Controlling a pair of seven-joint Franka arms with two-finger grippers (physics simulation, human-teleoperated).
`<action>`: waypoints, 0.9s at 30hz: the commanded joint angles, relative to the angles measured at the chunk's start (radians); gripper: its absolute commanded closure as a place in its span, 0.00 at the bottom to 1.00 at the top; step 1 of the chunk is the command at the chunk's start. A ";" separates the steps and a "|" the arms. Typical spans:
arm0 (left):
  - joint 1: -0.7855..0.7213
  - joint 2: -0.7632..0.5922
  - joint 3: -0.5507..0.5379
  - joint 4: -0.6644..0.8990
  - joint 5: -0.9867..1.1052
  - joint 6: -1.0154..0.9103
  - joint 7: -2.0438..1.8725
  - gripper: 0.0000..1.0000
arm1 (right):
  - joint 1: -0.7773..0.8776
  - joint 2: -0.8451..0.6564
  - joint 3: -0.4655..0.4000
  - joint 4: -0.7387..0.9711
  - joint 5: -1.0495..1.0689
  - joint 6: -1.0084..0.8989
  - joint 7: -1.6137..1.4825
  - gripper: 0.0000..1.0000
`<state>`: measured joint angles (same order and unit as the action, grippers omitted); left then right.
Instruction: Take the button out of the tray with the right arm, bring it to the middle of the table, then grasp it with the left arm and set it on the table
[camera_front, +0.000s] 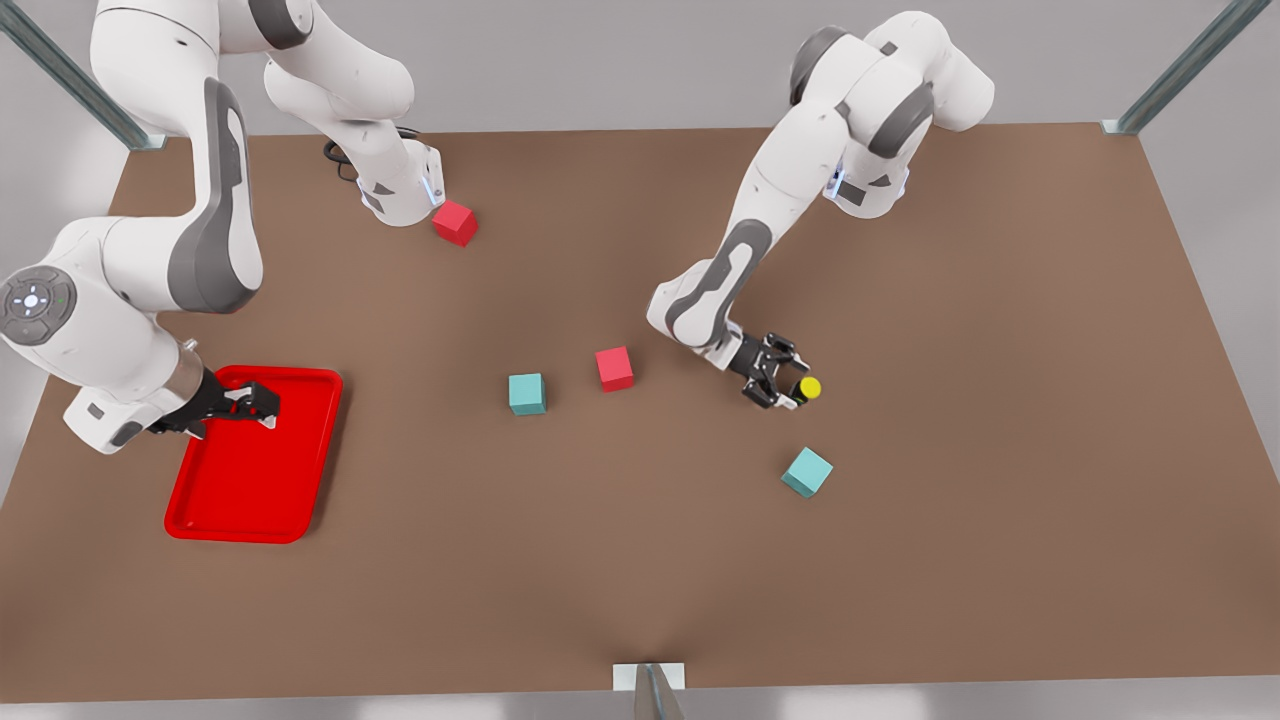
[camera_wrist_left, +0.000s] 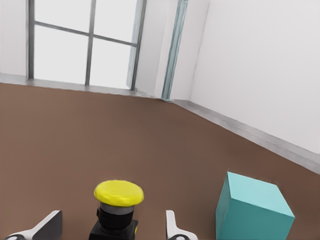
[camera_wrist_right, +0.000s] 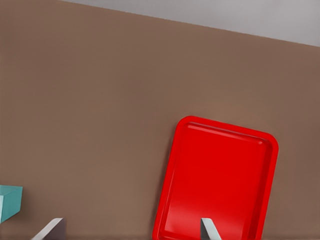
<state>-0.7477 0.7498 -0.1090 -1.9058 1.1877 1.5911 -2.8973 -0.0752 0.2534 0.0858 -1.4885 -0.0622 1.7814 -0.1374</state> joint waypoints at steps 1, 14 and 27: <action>0.005 -0.058 -0.011 -0.045 -0.005 -0.007 -0.019 0.00 | 0.000 0.000 0.000 0.001 0.001 0.000 -0.002 0.00; 1.315 -0.287 -0.977 0.281 -0.425 0.079 1.460 0.00 | 0.000 -0.002 0.000 0.001 0.001 0.000 -0.002 0.00; 0.785 -0.728 0.058 0.223 -1.238 0.055 2.933 0.00 | 0.000 0.000 0.000 0.002 0.001 0.000 -0.005 0.00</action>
<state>0.0488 0.0457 -0.0514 -1.6497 0.0170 1.6030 -1.4259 -0.0752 0.2541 0.0858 -1.4872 -0.0619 1.7813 -0.1396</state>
